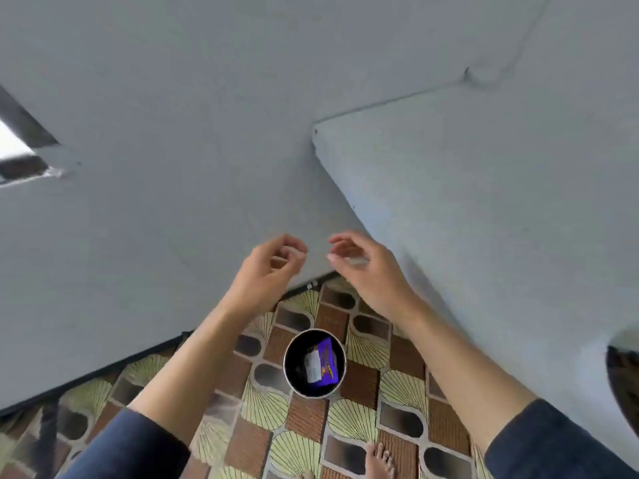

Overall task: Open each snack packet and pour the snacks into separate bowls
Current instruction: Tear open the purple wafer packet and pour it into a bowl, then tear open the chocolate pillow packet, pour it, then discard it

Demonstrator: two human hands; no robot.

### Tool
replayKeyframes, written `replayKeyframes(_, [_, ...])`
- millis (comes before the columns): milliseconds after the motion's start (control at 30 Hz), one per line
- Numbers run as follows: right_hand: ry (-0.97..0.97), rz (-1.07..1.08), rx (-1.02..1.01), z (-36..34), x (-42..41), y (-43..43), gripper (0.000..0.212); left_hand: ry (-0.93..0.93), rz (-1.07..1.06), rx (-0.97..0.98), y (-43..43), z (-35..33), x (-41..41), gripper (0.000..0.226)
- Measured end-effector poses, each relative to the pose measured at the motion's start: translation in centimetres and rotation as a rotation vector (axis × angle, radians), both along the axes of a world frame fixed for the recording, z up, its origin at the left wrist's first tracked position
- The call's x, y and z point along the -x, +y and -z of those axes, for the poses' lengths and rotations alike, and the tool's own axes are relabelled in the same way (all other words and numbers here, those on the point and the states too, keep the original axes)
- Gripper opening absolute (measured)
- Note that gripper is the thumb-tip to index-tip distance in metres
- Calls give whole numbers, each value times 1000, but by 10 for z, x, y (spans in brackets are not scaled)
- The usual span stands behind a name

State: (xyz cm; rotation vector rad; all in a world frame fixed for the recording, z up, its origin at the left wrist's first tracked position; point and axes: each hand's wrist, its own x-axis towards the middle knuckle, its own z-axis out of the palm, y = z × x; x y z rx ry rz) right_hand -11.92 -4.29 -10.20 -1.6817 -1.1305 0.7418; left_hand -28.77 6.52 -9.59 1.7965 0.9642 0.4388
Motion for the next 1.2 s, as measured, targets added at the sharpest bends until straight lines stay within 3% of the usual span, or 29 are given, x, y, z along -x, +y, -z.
replayKeyframes(167, [-121, 172, -186, -126, -21, -53, 17, -135, 203, -218, -17, -130, -42, 10])
replayKeyframes(367, [-242, 482, -317, -191, -65, -154, 13, -277, 445, -332, -80, -207, -122, 13])
replayKeyframes(600, [-337, 813, -378, -208, -122, -304, 3, -350, 729, -318, -203, -225, -229, 11])
replayKeyframes(767, [-406, 944, -338, -213, -174, -388, 8, -358, 854, -305, -289, -232, -312, 11])
replayKeyframes(967, [-534, 957, -282, -231, -248, -423, 7, -379, 807, -303, -328, -242, -394, 8])
replayKeyframes(1200, [-543, 999, -175, -241, -341, -409, 6, -343, 705, -376, -314, -243, -475, 7])
